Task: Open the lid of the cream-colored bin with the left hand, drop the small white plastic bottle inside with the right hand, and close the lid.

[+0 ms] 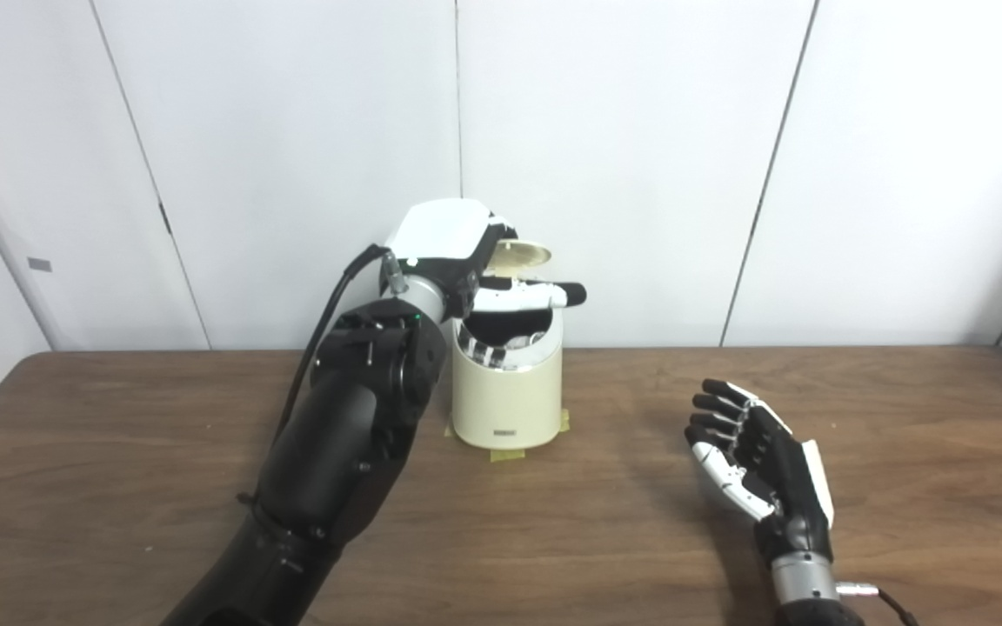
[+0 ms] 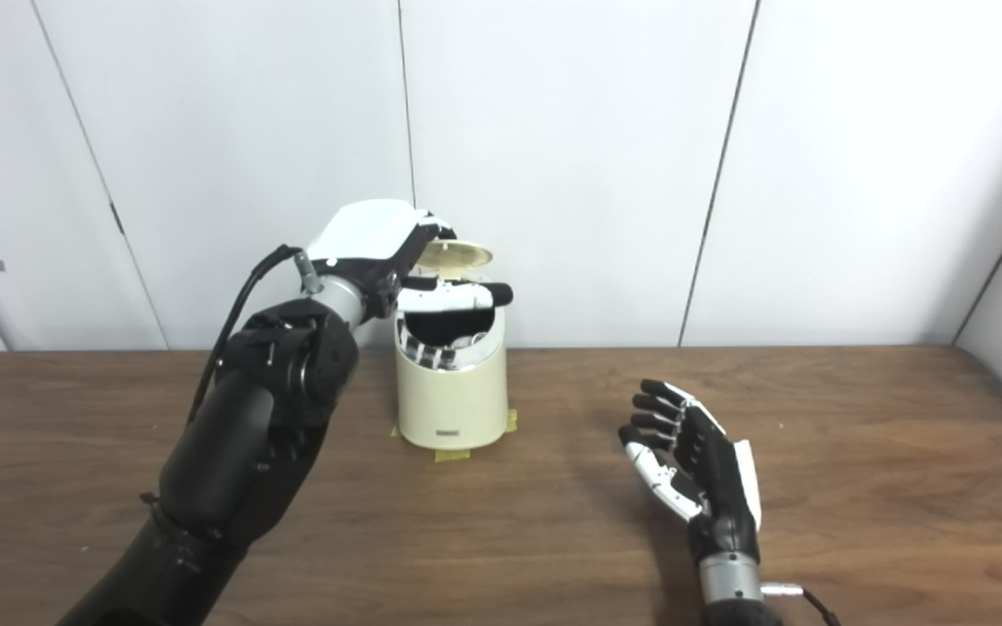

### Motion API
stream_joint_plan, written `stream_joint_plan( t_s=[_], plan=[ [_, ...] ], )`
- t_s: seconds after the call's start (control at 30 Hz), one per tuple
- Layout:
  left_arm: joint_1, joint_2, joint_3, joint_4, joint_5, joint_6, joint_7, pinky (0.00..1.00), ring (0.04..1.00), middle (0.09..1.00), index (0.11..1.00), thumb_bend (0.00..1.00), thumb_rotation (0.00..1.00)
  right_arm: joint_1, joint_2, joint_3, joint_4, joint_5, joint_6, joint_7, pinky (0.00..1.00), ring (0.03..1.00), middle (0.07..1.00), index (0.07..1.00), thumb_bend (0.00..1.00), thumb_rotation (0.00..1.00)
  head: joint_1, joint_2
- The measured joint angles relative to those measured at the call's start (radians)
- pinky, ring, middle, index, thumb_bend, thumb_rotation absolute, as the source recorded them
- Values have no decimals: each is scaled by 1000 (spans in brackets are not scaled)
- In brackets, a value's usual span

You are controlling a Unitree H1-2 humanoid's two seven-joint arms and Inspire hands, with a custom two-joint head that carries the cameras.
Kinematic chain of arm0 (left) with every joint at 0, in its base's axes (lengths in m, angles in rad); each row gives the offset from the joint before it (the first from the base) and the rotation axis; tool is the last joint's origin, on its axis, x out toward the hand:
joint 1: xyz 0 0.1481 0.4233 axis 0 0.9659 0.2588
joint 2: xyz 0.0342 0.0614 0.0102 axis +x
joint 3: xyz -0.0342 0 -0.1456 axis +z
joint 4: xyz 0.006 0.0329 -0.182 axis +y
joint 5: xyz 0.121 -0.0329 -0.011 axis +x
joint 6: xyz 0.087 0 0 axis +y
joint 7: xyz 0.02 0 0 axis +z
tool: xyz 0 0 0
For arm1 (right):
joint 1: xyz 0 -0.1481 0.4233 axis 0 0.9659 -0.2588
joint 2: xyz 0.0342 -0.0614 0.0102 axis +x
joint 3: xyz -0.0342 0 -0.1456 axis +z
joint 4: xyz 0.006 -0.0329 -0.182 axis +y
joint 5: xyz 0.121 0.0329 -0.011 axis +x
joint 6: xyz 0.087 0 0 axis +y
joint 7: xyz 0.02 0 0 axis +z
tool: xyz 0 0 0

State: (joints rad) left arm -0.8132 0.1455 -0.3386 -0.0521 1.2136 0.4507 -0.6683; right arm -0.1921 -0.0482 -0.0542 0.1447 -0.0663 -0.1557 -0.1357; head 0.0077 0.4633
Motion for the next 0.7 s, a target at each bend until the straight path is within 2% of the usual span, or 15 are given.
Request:
stream_joint_plan(
  t_s=[0.27, 0.5, 0.7],
  plan=[
    [66, 39, -61, -6, 45, -46, 8, 1000, 999, 898, 861, 1000, 1000, 0, 4, 0, -2, -3, 4, -4, 586, 671, 708, 725, 198, 258, -2, 6],
    [107, 32, -70, -33, 81, -53, 39, 1000, 985, 876, 847, 1000, 1000, 13, 36, 3, -28, -4, 42, -13, 590, 671, 707, 729, 208, 276, -12, 21],
    [162, 24, -90, -21, 102, -56, 65, 1000, 988, 885, 857, 1000, 1000, 27, 37, 9, -50, -3, 50, -1, 593, 676, 712, 730, 205, 226, -14, 31]
  ],
)
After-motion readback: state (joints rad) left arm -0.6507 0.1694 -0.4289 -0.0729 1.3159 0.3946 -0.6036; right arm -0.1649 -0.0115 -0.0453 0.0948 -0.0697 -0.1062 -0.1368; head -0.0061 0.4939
